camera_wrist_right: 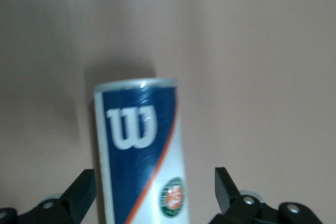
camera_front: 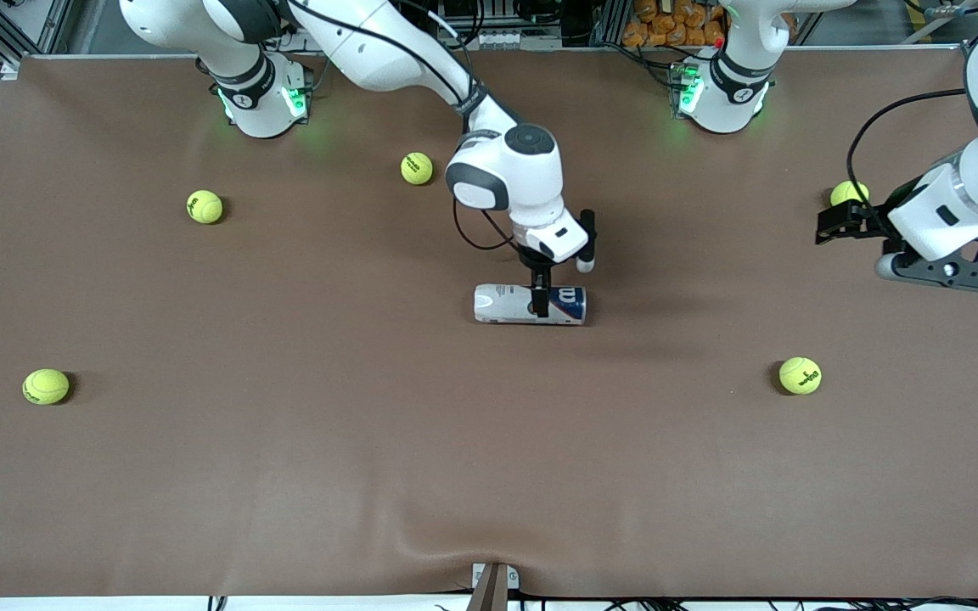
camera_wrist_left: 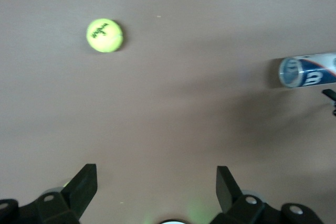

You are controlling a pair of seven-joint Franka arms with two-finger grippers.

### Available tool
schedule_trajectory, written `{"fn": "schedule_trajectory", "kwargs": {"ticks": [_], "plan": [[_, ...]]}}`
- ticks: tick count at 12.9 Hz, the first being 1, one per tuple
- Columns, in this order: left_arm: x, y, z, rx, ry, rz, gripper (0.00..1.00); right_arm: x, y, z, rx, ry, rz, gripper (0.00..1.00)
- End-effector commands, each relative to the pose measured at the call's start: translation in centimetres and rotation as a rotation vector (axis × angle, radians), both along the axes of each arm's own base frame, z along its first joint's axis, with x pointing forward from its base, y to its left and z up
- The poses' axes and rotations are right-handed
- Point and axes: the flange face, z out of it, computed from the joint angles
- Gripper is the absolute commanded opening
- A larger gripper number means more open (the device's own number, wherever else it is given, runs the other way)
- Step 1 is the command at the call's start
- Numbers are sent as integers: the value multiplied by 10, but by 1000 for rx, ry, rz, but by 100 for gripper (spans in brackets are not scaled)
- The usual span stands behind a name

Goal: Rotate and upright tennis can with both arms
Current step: 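Release the can with the right gripper while the left gripper approaches it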

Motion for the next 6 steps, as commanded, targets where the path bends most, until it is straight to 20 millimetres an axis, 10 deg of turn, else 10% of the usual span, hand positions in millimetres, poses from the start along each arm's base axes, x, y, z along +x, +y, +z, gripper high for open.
{"fn": "schedule_trajectory", "kwargs": {"ticks": [1, 6], "plan": [[1, -7, 1, -65, 31, -11, 100, -4, -11, 76, -9, 3, -111, 100], [2, 8, -31, -249, 189, 67, 100, 7, -92, 185, -123, 154, -584, 100]]}}
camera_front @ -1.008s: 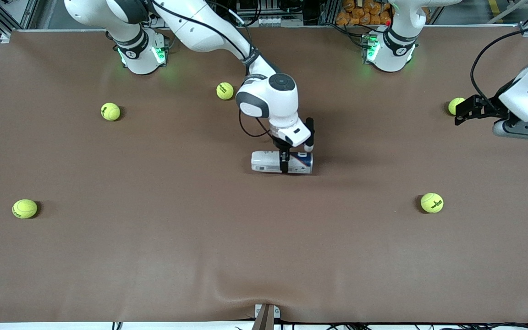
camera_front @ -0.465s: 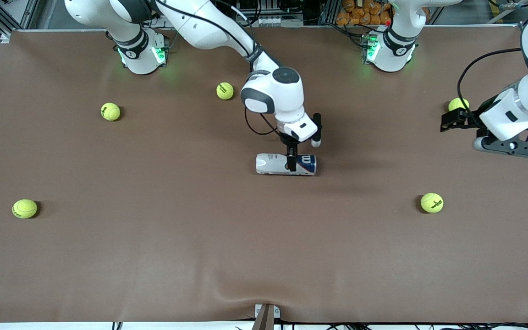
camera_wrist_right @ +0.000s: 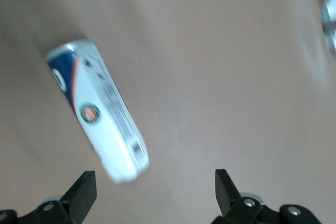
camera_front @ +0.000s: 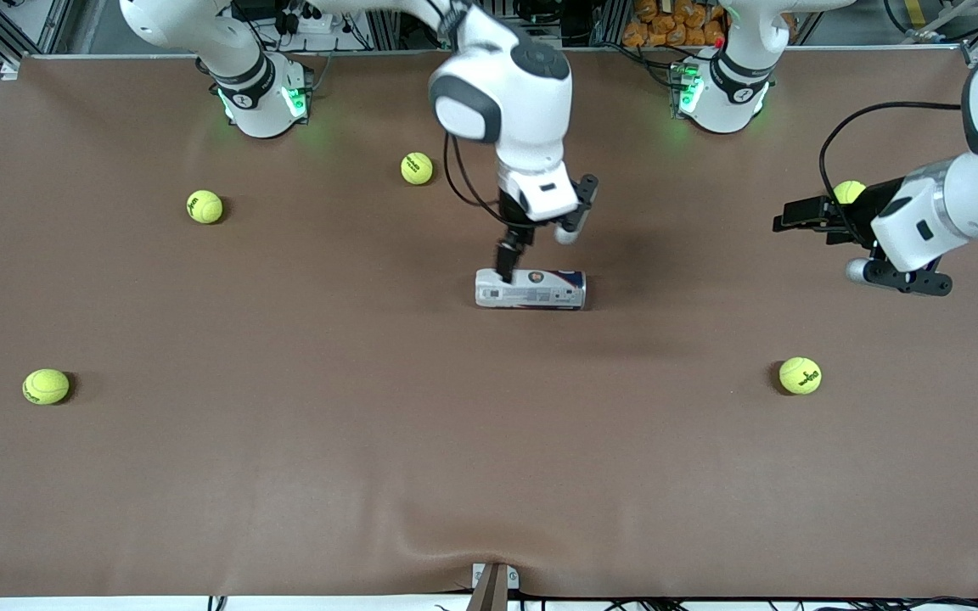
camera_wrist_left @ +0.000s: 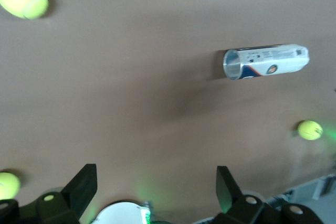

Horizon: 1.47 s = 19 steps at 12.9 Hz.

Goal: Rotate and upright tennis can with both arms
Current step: 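Release the can with the right gripper while the left gripper approaches it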

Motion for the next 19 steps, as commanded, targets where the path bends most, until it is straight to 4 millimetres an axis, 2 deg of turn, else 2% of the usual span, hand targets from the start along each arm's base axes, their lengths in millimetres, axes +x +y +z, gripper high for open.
{"fn": "schedule_trajectory", "kwargs": {"ticks": [1, 3, 4, 7, 9, 10, 11, 12, 14, 16, 19], "plan": [[3, 6, 0, -39, 18, -9, 100, 12, -65, 55, -47, 66, -235, 100], [7, -3, -11, -90, 39, -10, 100, 44, -148, 112, -76, 95, -395, 100], [11, -3, -27, -114, 70, -4, 100, 58, -194, 135, -89, 112, -479, 100], [3, -16, -75, -277, 163, -20, 100, 98, -321, 184, -130, 160, -715, 100], [-8, -19, -104, -391, 199, -11, 100, 98, -373, 201, -172, 205, -818, 100], [-13, -8, -117, -432, 199, 19, 100, 98, -396, 214, -145, 199, -858, 100], [-20, 0, -130, -485, 200, 43, 100, 100, -426, 225, -107, 198, -908, 100], [-29, 0, -144, -518, 202, 63, 100, 101, -455, 236, -35, 214, -954, 100], [-42, 1, -172, -560, 166, 119, 100, 101, -512, 245, 75, 260, -1039, 100], [-54, -3, -203, -617, 120, 160, 100, 94, -551, 241, 82, 284, -1025, 100], [-56, -28, -237, -721, 95, 199, 100, 67, -583, 241, 173, 278, -1057, 100]]}}
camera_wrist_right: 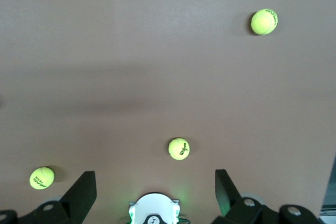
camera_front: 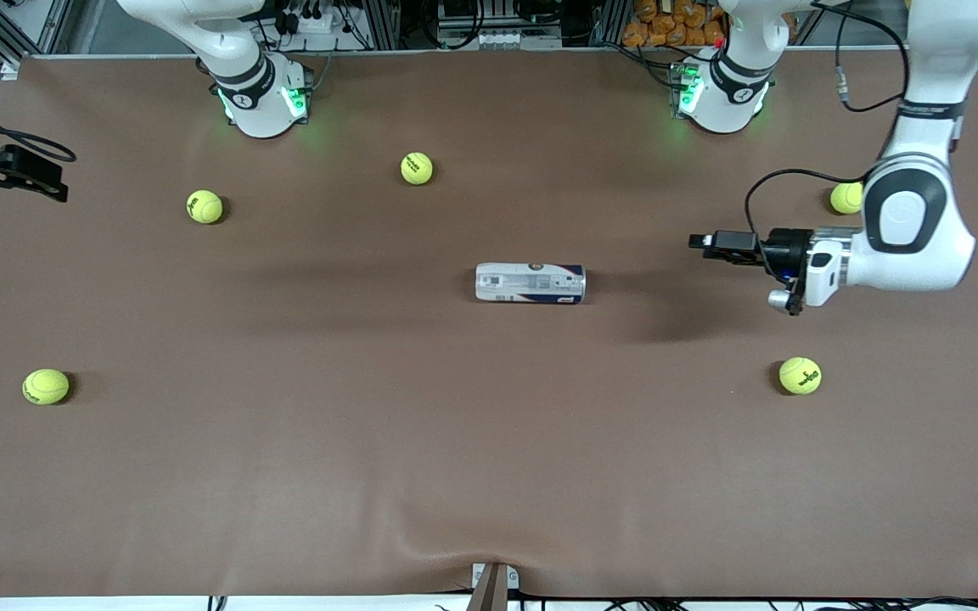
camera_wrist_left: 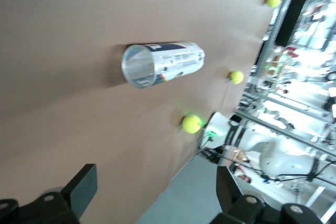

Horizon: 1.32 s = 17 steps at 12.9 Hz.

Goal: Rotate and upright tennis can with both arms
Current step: 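Release the can with the right gripper while the left gripper approaches it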

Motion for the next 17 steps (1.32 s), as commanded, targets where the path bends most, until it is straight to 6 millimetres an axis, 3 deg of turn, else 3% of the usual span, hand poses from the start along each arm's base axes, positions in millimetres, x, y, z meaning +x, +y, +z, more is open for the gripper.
{"fn": "schedule_trajectory", "kwargs": {"ticks": [1, 3, 5, 10, 14, 17], "plan": [[1, -18, -28, -67, -57, 45, 100, -44, -14, 0, 53, -89, -12, 100], [1, -47, -58, -120, -85, 80, 100, -57, -16, -3, 60, -120, 18, 100], [-2, -68, -71, -138, -94, 93, 100, -58, -24, -1, 65, -128, 68, 100], [-26, -89, -120, -194, -113, 115, 100, -62, -22, 10, 64, -156, 76, 100], [-27, -122, -121, -205, -116, 123, 100, -56, -17, 5, 65, -149, 84, 100], [-29, -133, -127, -207, -106, 138, 100, -56, -15, 5, 65, -152, 89, 100]]}}
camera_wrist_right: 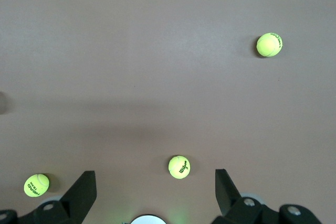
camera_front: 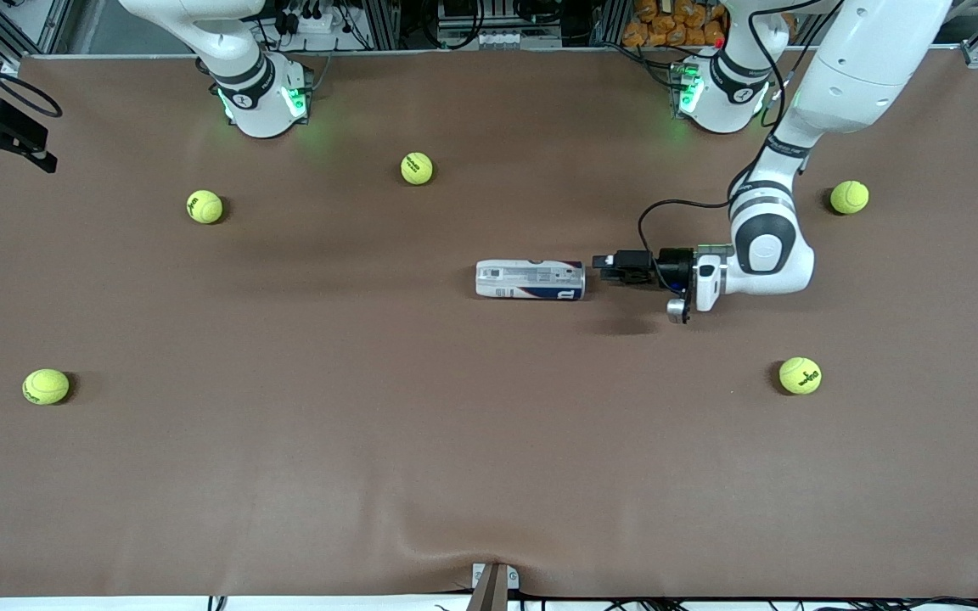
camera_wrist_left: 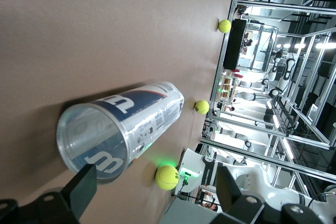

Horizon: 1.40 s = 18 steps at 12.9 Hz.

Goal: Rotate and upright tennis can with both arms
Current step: 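Grasp the can's bottom end with the left gripper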

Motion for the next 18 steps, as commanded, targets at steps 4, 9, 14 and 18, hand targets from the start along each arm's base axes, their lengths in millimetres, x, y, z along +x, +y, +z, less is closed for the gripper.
{"fn": "schedule_trajectory", "kwargs": {"ticks": [4, 9, 14, 18], "plan": [[11, -15, -14, -6, -10, 5, 93, 0, 1, -2, 16, -24, 10, 100], [17, -25, -20, -9, -12, 4, 55, 0, 1, -2, 16, -18, 10, 100], [21, -33, -20, -14, -14, 15, 0, 2, -2, 0, 16, -34, 6, 100], [37, -50, 14, 12, 38, -6, 0, 1, -3, 3, 19, -40, 3, 100]]}}
